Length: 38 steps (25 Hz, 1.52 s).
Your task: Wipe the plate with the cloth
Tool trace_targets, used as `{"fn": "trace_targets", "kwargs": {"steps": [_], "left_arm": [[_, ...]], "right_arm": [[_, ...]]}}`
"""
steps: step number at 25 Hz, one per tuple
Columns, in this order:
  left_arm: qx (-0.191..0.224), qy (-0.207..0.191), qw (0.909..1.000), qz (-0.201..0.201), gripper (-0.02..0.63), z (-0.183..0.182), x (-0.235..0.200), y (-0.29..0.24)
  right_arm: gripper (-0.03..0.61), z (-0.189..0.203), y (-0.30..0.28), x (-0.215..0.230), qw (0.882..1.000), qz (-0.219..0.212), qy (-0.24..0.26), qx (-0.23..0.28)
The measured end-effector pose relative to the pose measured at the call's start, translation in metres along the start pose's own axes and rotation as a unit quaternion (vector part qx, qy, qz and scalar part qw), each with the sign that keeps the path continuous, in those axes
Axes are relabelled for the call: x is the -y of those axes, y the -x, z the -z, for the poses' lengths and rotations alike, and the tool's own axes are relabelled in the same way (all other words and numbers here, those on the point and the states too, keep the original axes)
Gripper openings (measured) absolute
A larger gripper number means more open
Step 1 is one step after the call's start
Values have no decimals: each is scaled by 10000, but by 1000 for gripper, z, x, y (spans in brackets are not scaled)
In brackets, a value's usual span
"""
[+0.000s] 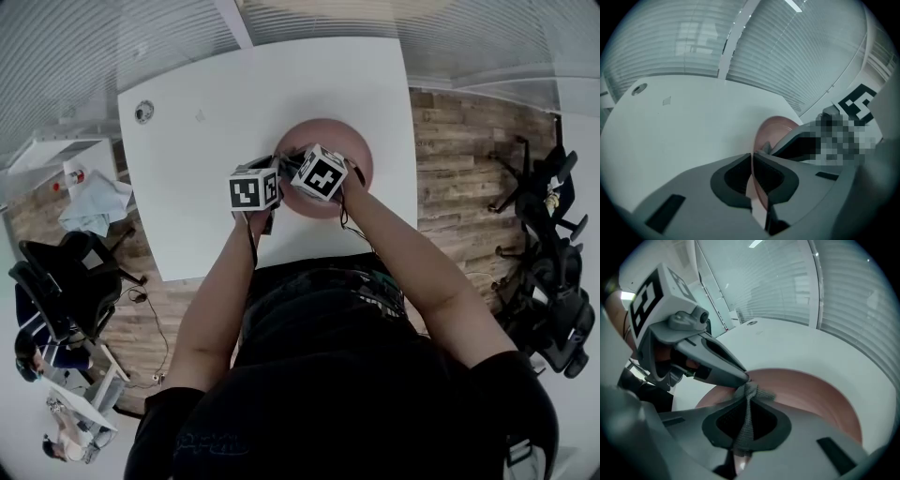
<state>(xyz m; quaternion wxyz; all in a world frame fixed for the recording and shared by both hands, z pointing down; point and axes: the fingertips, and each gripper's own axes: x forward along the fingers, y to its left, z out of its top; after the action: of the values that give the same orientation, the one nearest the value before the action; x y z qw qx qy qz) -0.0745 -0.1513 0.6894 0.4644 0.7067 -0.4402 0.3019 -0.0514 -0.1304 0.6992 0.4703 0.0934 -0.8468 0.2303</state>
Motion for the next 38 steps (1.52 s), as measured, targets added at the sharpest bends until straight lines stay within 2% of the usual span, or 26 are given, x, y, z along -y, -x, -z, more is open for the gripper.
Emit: {"fn": "trace_targets", "kwargs": {"steps": [4,22,32,38], "left_arm": [[-6,115,9999,24,29,5,1,-1],[-39,307,9995,24,29,17,5,-5],[-25,234,9997,-4,29,15,4,-5],[-69,86,9999,-19,31,17,5,-5]], "right_arm": [[38,11,0,-12,9999,-66,29,-92],[37,38,6,-34,9987,103,-469,-162],[38,78,18,-55,9958,-117,-363,-838],[38,114,35,-46,9882,23,-459,-1463]]}}
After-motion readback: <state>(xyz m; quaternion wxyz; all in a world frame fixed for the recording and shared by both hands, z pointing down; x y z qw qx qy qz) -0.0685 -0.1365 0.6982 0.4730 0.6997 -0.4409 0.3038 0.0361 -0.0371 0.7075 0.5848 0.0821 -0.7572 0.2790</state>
